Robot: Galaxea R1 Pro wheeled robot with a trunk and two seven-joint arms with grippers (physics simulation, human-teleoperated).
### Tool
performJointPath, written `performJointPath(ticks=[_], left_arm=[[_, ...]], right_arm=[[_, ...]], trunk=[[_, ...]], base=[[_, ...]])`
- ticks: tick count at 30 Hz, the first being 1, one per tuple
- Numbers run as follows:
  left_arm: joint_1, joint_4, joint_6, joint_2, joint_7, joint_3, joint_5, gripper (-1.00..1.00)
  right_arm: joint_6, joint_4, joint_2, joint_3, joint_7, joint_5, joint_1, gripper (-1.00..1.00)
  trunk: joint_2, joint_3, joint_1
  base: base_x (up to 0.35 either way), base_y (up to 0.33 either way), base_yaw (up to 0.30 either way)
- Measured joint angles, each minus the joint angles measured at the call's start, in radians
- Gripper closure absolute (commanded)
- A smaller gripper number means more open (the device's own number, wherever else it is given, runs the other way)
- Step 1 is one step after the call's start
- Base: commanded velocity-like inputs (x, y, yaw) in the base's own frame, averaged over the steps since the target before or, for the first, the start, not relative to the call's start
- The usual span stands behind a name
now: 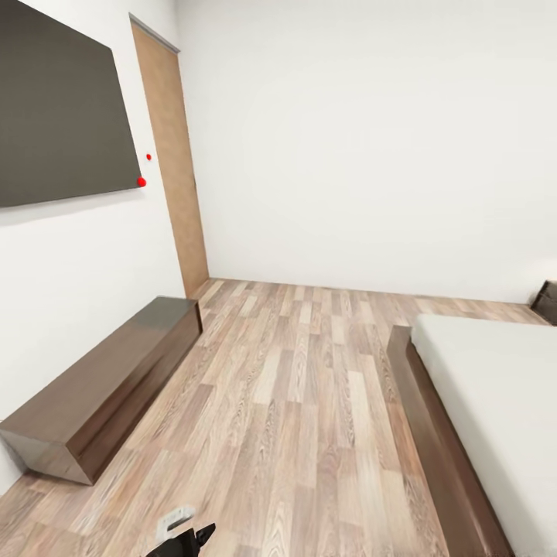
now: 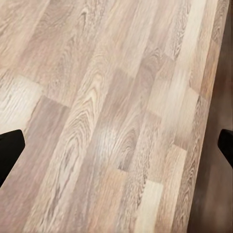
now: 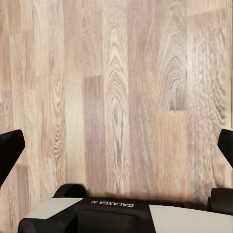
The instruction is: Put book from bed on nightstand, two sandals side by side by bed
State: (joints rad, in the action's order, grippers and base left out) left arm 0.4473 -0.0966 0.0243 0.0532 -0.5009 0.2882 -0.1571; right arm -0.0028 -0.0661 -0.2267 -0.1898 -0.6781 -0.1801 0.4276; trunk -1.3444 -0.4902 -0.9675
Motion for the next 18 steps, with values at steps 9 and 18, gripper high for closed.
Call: performJointPath(ticks=[9, 18], left_arm=[[0.0, 0.0, 0.0, 0.0, 0.0, 0.0, 0.0, -1.0], [0.0, 0.0, 0.0, 0.0, 0.0, 0.0, 0.0, -1.0]], right_arm=[[0.0, 0.0, 0.0, 0.0, 0.0, 0.0, 0.0, -1.0], [0.0, -0.001, 0.0, 0.0, 0.0, -0.001, 0.0, -1.0]], trunk=[[0.0, 0.0, 0.0], [0.0, 0.0, 0.0]], base=[[0.0, 0.0, -0.211], [0.0, 0.0, -0.036]])
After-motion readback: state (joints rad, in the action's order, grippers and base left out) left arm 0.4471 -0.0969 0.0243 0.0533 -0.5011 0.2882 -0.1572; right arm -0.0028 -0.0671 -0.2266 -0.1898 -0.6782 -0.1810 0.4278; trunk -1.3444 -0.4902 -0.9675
